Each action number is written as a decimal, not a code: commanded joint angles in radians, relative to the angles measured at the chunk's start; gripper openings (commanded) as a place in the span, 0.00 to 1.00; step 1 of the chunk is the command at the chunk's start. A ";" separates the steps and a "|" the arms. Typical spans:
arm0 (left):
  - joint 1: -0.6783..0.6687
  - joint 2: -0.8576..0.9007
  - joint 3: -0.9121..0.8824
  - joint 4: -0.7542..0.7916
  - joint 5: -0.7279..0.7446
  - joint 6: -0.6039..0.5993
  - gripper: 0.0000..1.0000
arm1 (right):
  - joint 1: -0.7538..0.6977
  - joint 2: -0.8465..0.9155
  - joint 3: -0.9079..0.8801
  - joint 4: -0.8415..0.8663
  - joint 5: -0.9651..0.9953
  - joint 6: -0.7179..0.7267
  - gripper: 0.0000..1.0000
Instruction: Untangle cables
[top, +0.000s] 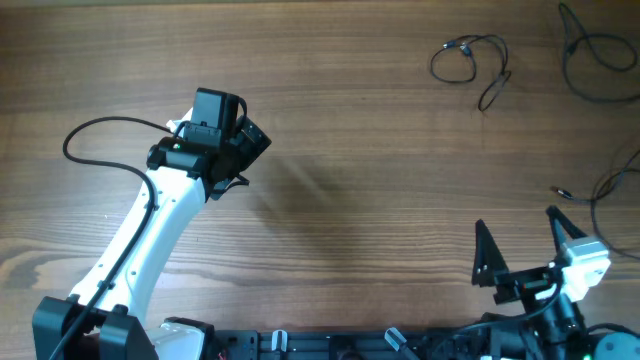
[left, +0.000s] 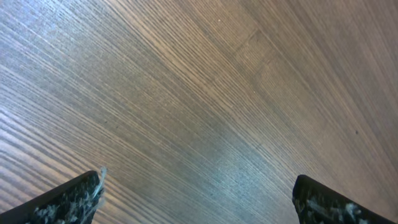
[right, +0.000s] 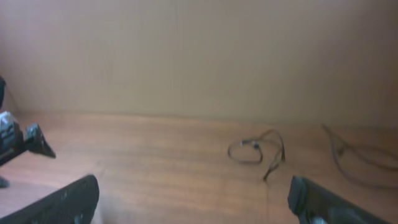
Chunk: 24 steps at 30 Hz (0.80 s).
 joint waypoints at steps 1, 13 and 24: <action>0.000 0.005 0.003 0.000 -0.017 0.009 1.00 | 0.002 -0.051 -0.097 0.096 -0.024 -0.016 1.00; 0.000 0.005 0.003 0.000 -0.017 0.009 1.00 | 0.045 -0.052 -0.471 0.611 0.005 0.037 1.00; 0.000 0.005 0.003 0.000 -0.017 0.009 1.00 | 0.087 -0.052 -0.687 0.750 0.149 0.201 1.00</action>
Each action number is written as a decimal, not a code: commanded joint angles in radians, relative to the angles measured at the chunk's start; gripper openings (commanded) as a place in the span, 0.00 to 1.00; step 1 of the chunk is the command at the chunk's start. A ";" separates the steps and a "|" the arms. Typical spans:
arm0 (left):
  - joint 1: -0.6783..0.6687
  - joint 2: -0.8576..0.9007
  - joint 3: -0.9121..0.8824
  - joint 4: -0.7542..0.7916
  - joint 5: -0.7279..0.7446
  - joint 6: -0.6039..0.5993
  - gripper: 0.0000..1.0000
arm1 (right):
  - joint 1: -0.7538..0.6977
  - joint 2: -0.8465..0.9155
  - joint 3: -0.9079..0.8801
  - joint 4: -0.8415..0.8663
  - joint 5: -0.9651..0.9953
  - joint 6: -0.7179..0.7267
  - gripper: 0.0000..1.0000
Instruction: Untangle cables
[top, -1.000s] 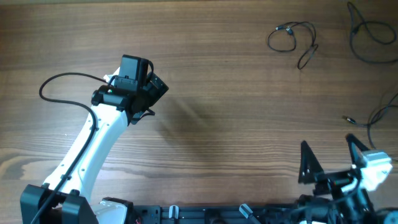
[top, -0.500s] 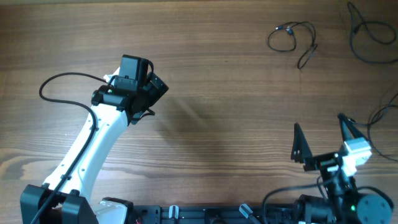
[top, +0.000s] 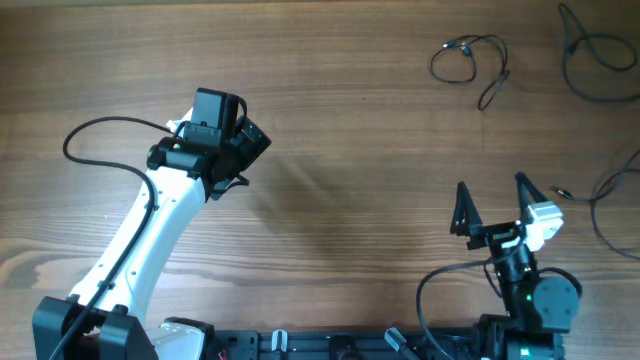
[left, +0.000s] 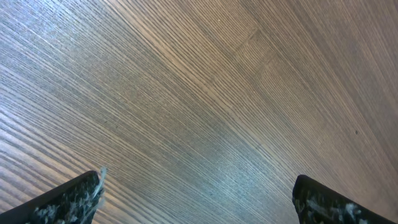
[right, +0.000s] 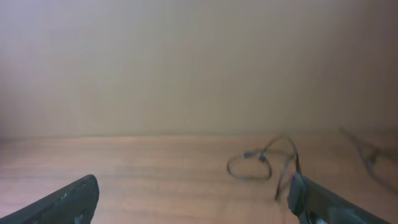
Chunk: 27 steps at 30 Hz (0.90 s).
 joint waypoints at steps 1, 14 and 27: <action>0.000 0.005 0.003 0.000 -0.017 0.009 1.00 | 0.005 -0.019 -0.040 -0.012 0.055 0.093 1.00; 0.000 0.005 0.003 0.000 -0.017 0.009 1.00 | 0.005 -0.019 -0.040 -0.066 0.149 -0.082 1.00; 0.000 0.005 0.003 0.000 -0.017 0.009 1.00 | 0.005 -0.019 -0.040 -0.069 0.159 -0.182 1.00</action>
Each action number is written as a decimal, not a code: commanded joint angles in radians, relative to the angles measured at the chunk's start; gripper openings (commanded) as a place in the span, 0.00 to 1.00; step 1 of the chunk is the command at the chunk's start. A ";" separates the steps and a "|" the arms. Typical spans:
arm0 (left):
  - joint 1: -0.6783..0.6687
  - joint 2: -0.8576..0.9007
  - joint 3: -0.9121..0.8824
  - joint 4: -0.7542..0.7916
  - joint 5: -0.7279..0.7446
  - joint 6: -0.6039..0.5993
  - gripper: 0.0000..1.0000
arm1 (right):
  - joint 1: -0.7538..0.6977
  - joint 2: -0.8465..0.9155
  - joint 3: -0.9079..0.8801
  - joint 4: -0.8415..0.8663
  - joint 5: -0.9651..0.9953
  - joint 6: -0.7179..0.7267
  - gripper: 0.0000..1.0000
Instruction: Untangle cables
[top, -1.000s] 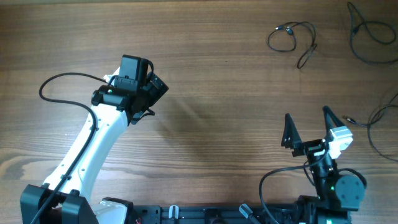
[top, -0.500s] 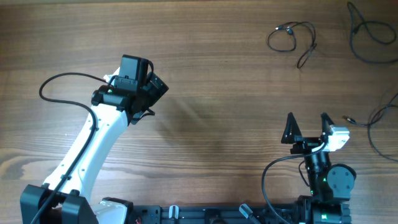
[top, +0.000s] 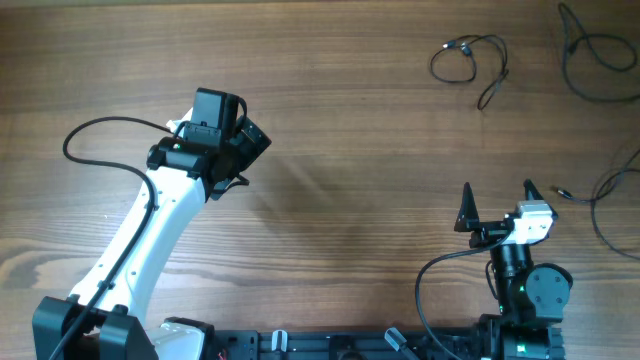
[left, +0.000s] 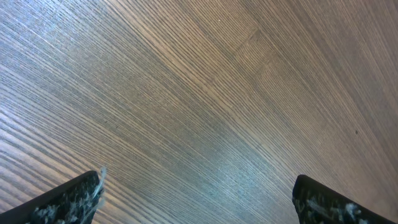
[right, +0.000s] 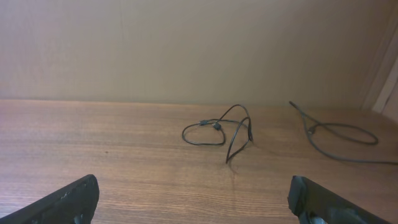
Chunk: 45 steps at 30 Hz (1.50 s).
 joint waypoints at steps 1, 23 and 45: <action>0.000 0.005 0.003 0.000 -0.017 0.009 1.00 | 0.005 -0.018 -0.001 0.000 0.021 0.000 1.00; 0.000 0.005 0.003 0.000 -0.017 0.009 1.00 | 0.005 -0.018 -0.001 0.004 0.018 -0.001 1.00; 0.051 -0.707 -0.462 0.309 0.013 0.219 1.00 | 0.005 -0.018 -0.001 0.004 0.018 -0.001 1.00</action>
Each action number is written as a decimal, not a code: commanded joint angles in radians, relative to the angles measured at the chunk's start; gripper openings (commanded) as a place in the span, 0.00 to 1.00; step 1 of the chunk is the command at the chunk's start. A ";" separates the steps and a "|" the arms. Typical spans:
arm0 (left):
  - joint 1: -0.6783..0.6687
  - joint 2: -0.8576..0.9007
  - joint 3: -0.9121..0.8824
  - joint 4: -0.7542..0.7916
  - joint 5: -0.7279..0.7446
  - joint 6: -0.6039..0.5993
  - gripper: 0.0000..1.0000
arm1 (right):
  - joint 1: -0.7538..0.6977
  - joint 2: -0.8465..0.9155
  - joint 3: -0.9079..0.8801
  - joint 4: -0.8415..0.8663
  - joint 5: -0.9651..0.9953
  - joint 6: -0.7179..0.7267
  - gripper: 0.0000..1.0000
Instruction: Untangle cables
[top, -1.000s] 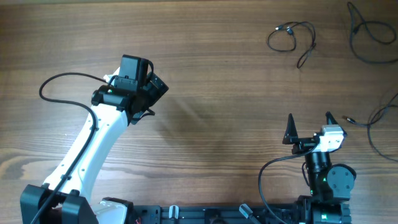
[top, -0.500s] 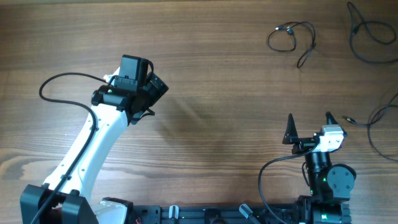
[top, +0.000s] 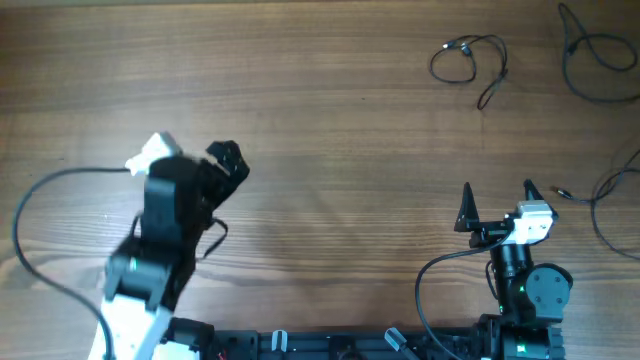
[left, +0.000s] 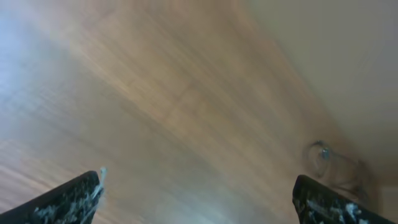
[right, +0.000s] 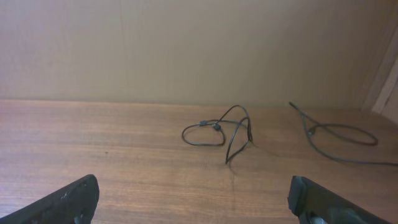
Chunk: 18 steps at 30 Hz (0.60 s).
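A small looped black cable (top: 470, 60) lies at the far right of the wooden table (top: 330, 120); the right wrist view shows this looped cable (right: 217, 132) ahead, and it appears blurred (left: 323, 152) in the left wrist view. A second cable (top: 600, 50) curls at the far right corner, and this second cable (right: 339, 134) also shows in the right wrist view. A third cable (top: 612, 195) lies at the right edge. My left gripper (top: 228, 160) is open over bare wood at the left, left gripper (left: 196, 199) empty. My right gripper (top: 497, 197) is open near the front right, right gripper (right: 196, 199) empty.
A beige wall (right: 199, 50) rises behind the table's far edge. The left arm's own black cable (top: 40, 200) arcs over the table at the near left. The arms' base rail (top: 330, 345) runs along the front edge.
My left arm has drawn back toward the near left and tilted up; its view is blurred and now takes in the wall and the looped cable. The right arm has not moved.
At first my right gripper sat low at the front right, open, and the left stood open over bare wood at mid-left. The right gripper then stood further left, facing the far cables, and stayed there. Now the left arm has pulled back. No cable has moved.
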 joint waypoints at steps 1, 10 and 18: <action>0.082 -0.193 -0.234 0.206 0.140 0.180 1.00 | 0.005 -0.016 -0.001 0.003 0.018 -0.001 1.00; 0.179 -0.518 -0.472 0.309 0.192 0.328 1.00 | 0.005 -0.016 -0.001 0.003 0.018 -0.001 1.00; 0.240 -0.728 -0.587 0.308 0.197 0.364 1.00 | 0.005 -0.016 -0.001 0.003 0.018 -0.001 1.00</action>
